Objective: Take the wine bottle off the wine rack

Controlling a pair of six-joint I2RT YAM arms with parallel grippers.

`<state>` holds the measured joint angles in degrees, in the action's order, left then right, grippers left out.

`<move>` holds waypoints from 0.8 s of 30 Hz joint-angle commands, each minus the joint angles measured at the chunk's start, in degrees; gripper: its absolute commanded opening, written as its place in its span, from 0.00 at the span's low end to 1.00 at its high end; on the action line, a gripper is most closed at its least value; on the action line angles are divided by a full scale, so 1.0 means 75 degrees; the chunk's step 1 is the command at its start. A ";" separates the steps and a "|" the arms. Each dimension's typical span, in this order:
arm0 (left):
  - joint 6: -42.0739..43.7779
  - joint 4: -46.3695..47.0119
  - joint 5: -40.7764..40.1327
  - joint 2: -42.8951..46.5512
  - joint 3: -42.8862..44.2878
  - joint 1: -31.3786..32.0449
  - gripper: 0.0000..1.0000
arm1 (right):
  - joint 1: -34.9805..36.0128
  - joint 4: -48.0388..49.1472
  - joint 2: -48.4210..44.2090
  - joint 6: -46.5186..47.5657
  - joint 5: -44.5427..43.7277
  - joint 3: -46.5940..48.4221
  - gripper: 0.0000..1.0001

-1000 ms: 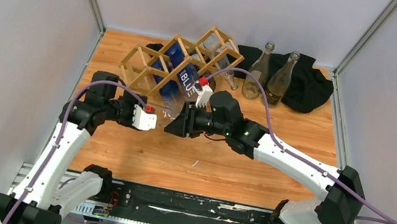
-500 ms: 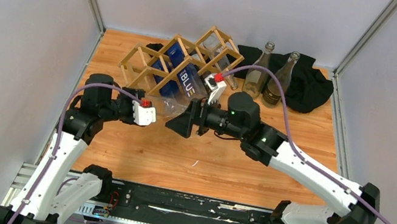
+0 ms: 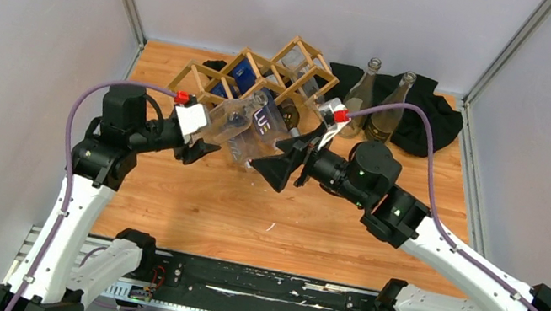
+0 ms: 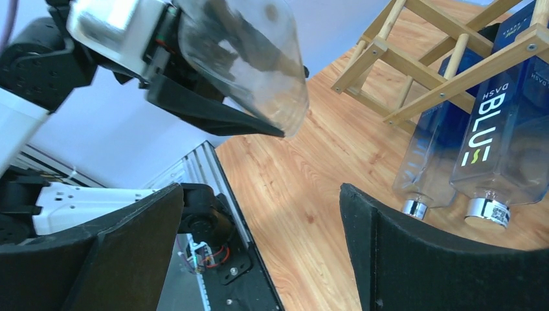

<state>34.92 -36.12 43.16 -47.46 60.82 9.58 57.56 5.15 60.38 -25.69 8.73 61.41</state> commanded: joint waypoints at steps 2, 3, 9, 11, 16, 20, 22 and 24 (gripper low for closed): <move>-0.1766 0.0304 0.1601 0.0012 0.0377 0.0052 0.00 | 0.0048 0.0670 0.0474 0.0716 0.0400 0.0366 0.94; -0.1934 0.0304 0.1751 0.0013 0.0365 0.0057 0.00 | 0.0048 0.0875 0.0584 0.0729 0.0524 0.0386 0.94; -0.2596 0.0270 0.2591 0.0061 0.0242 0.0058 0.00 | 0.0048 0.2085 0.1423 0.0772 0.1093 0.0642 0.94; -0.2804 0.0244 0.2883 0.0056 0.0220 0.0058 0.00 | 0.0048 0.2319 0.1739 0.0793 0.1295 0.0853 0.95; -0.3142 0.0199 0.3348 0.0117 0.0132 0.0058 0.00 | 0.0046 0.2598 0.2200 0.0918 0.1762 0.1310 0.95; -0.3235 0.0093 0.3595 0.0115 0.0120 0.0058 0.00 | 0.0048 0.2690 0.2430 0.0945 0.2142 0.1564 0.95; -0.3224 -0.0012 0.3678 0.0115 0.0140 0.0058 0.00 | 0.0046 0.2733 0.2477 0.0971 0.2355 0.1607 0.90; -0.3086 -0.0136 0.3751 0.0102 0.0160 0.0058 0.00 | 0.0042 0.2706 0.2479 0.1052 0.2518 0.1609 0.78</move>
<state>11.77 -36.62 66.37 -47.48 61.45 9.58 57.63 22.31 78.61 -19.64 24.56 71.48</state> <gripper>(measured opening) 0.626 0.859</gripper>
